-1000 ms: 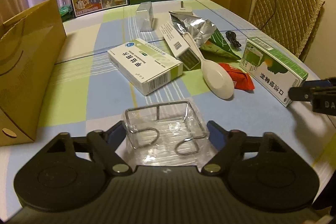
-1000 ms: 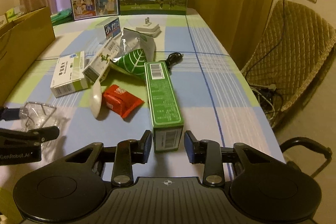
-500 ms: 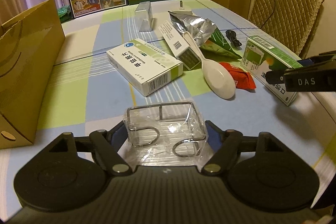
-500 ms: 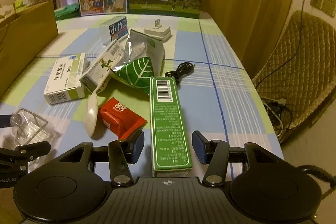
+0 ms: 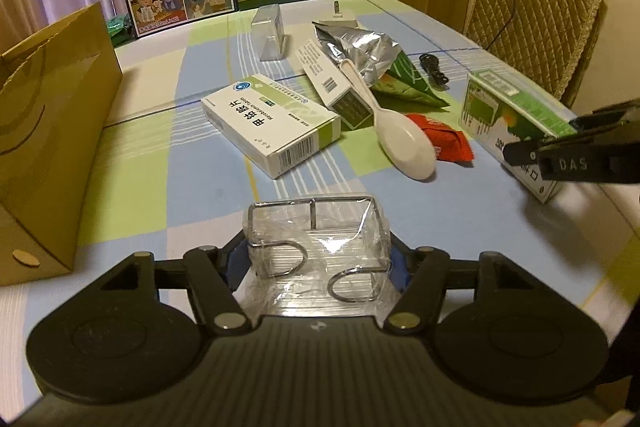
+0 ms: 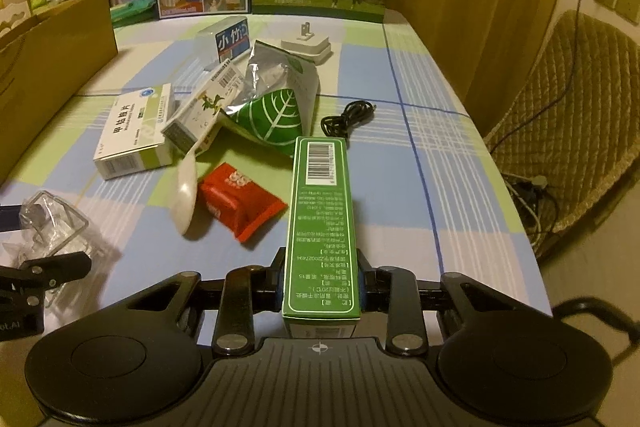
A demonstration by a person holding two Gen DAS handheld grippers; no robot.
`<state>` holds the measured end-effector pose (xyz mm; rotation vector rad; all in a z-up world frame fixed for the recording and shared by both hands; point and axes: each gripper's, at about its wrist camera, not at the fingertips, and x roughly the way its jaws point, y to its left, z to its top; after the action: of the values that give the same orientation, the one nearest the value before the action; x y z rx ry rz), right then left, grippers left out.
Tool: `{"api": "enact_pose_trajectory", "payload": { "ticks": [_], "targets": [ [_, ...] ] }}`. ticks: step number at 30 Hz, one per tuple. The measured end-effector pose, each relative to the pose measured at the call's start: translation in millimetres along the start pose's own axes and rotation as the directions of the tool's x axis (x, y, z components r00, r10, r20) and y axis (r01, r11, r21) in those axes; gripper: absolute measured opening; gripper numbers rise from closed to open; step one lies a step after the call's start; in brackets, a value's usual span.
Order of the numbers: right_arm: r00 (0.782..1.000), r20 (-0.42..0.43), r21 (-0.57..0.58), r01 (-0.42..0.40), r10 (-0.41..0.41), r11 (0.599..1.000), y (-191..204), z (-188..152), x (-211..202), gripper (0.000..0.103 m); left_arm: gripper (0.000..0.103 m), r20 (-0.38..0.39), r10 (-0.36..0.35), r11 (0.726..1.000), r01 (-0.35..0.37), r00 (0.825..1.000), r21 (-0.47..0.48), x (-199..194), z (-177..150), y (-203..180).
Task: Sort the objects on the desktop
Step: 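Lift and carry the soap dish and green box toward the cardboard box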
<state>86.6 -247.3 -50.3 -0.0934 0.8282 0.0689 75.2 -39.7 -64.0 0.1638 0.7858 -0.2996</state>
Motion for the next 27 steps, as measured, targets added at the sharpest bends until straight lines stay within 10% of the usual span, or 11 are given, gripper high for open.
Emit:
{"api": "enact_pose_trajectory", "payload": {
  "ticks": [27],
  "targets": [
    [0.988,0.116,-0.043,-0.094,0.099,0.995,65,21,-81,0.027,0.062,0.095,0.024,0.997,-0.016,0.995,-0.081,-72,3,33]
  ]
}}
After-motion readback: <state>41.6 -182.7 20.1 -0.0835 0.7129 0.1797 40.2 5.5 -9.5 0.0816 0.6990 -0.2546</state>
